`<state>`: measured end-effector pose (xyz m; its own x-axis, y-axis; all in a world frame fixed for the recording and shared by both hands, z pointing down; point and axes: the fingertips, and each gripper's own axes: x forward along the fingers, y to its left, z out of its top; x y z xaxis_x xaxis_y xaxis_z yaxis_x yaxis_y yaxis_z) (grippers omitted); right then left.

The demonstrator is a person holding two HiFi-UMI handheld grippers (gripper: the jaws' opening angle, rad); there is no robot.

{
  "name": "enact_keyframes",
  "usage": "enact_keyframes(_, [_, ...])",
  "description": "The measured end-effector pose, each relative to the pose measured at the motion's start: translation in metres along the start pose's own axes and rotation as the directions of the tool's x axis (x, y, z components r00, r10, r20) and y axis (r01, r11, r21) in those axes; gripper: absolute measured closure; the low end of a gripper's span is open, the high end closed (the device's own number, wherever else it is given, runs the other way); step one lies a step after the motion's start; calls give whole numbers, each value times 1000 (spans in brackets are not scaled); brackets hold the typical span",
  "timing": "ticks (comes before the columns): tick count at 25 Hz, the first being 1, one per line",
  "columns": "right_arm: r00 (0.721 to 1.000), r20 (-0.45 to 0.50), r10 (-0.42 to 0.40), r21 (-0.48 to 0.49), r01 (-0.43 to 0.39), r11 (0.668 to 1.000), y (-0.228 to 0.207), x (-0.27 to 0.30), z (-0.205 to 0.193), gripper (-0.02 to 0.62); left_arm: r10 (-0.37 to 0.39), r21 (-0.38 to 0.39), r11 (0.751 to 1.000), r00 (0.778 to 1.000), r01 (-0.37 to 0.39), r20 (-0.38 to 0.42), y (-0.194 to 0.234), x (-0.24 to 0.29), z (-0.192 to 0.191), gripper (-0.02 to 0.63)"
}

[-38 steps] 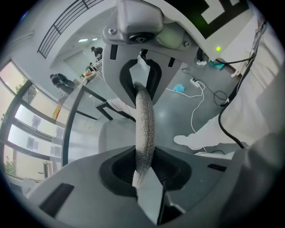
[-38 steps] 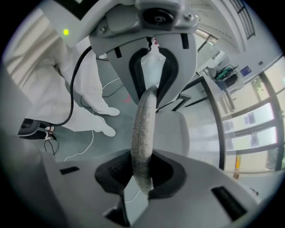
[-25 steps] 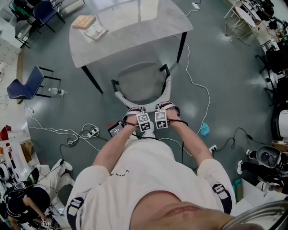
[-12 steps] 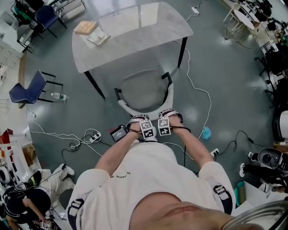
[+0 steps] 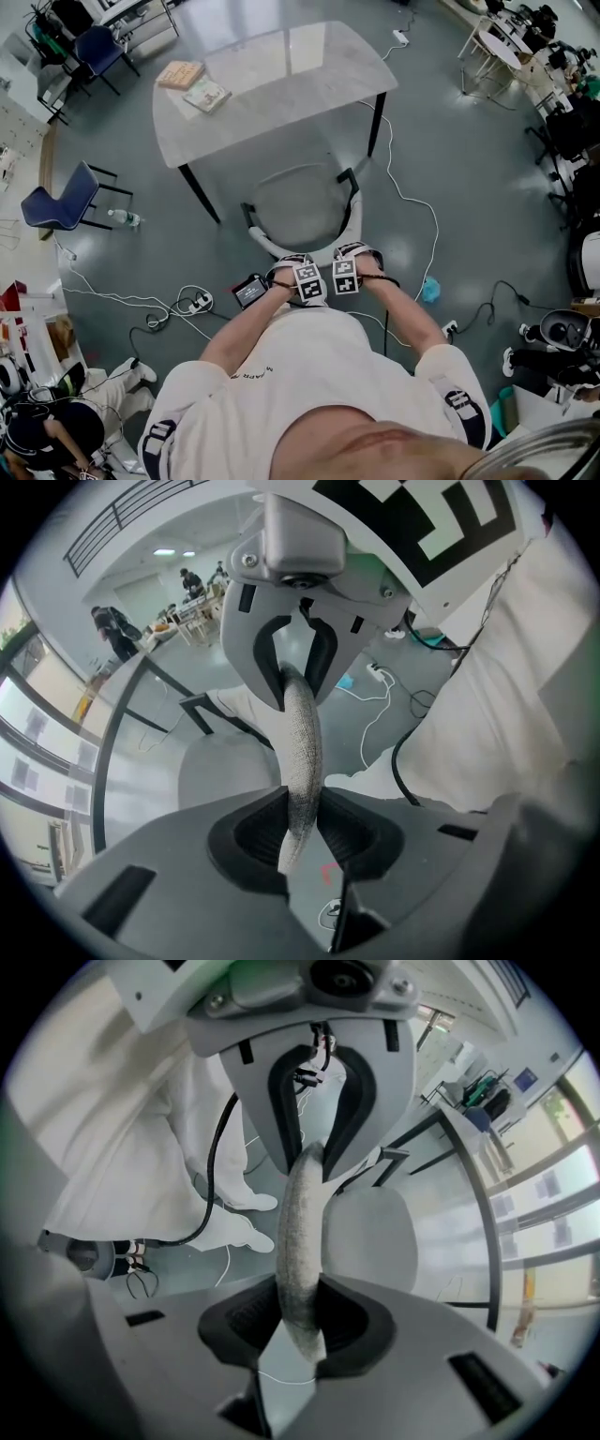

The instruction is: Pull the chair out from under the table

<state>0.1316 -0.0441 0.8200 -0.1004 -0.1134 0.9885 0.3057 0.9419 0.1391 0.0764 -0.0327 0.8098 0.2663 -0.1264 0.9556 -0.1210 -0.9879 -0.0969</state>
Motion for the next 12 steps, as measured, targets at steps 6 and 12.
enact_keyframes(6, [998,0,60,12,-60,998,2,-27,6,499,-50,-7,999,998,50,42,-2,-19,-1,520])
enact_keyframes(12, [980,196,41,250,-91,964,-10,-64,44,562,-25,-174,983,988,51,152,14,-48,-1,577])
